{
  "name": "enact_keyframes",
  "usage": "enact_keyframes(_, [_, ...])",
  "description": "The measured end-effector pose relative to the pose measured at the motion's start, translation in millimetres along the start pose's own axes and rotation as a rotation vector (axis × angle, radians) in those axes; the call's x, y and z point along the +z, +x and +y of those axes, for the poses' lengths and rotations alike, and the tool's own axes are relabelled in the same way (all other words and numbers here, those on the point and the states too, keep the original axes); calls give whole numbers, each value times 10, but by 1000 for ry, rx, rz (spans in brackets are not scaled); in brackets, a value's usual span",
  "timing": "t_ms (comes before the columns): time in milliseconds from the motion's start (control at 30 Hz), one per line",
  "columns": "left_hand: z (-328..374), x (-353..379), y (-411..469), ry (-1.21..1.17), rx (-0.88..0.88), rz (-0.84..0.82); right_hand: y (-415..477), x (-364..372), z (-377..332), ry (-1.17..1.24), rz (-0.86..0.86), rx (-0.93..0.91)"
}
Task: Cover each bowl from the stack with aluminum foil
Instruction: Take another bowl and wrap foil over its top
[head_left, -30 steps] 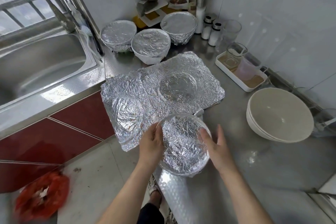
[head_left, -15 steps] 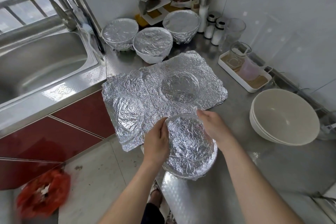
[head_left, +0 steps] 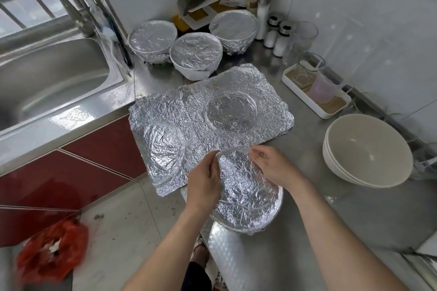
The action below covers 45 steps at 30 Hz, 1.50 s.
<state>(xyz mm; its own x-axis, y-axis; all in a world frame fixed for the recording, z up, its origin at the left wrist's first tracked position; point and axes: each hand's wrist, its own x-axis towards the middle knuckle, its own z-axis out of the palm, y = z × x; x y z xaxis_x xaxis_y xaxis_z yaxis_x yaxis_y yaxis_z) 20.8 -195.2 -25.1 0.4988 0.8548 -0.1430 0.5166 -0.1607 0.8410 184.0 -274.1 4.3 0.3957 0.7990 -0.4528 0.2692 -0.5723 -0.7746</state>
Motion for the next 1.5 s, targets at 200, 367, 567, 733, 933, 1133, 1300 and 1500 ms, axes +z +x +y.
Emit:
enact_keyframes(200, [63,-28,91,17,59,-112,49,-60,10,18,-48,-9])
enact_keyframes(367, [105,2,155,42,77,-153,68,-53,81,-21,16,-28])
enact_keyframes(567, [149,48,139,20,99,-133,69,-124,84,-53,22,-56])
enact_keyframes(733, [132,132,-53,-143,13,-19,234,-301,-180,-277,-101,-120])
enact_keyframes(933, [146,49,-210,84,34,-79,369,-228,-318,-389,-203,-125])
enact_keyframes(1133, [365,45,60,92,45,-182,-90,-341,34,-14,359,-5])
enact_keyframes(1300, [318,230,193,-126,-77,-281,-500,8,375,332,410,173])
enact_keyframes(1500, [227,268,-11,-99,-78,-62,-390,54,249,178,449,65])
